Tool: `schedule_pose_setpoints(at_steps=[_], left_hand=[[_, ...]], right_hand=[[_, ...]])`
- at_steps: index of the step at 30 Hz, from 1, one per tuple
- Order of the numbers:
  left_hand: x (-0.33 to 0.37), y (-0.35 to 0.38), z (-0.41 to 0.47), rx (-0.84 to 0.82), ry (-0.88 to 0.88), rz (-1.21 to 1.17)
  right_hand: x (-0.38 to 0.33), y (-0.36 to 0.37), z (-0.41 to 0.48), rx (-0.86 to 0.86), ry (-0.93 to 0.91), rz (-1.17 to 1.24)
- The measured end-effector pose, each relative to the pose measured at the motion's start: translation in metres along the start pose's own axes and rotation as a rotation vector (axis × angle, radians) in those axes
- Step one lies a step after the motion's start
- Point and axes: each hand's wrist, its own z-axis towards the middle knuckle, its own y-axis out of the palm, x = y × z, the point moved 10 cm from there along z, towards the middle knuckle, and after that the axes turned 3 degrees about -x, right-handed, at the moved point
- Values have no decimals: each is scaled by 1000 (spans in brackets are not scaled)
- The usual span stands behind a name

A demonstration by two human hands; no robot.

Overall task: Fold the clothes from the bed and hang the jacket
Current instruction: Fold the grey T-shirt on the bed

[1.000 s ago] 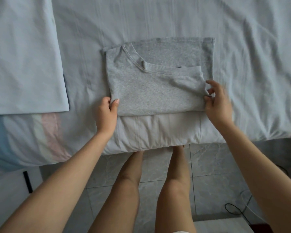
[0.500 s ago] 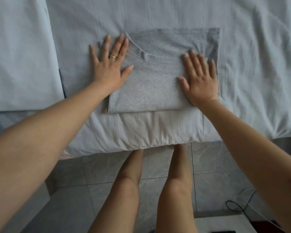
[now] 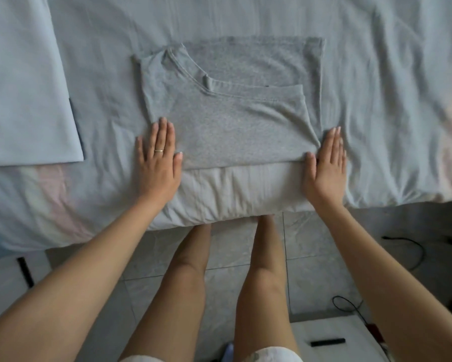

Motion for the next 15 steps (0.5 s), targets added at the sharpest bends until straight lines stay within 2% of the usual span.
schedule_pose_setpoints(at_steps=[2,4,7,9,10,12,13,15], left_hand=[[4,-5,0,17,-41,-64],[7,-16,-1,54,-87,-134],[17,-35,-1,121,-83,-207],[22,-44,-1,142,-88,-228],[23,-47,0,142,-99,-248],[23,-50,3,132,-75,-342],[23,-54,5,137,-35,-441],[18,-60,10,113,0,-787]], right_hand=[[-9,-18,5,84,36,132],[-10,-29,17,91,93,263],[-5,-23,38,-137,234,392],[-19,-19,41,-267,251,446],[-29,-22,42,-267,245,426],[-56,-36,37,-149,239,397],[-76,-42,30,-83,249,419],[-125,-45,13,-20,195,376]])
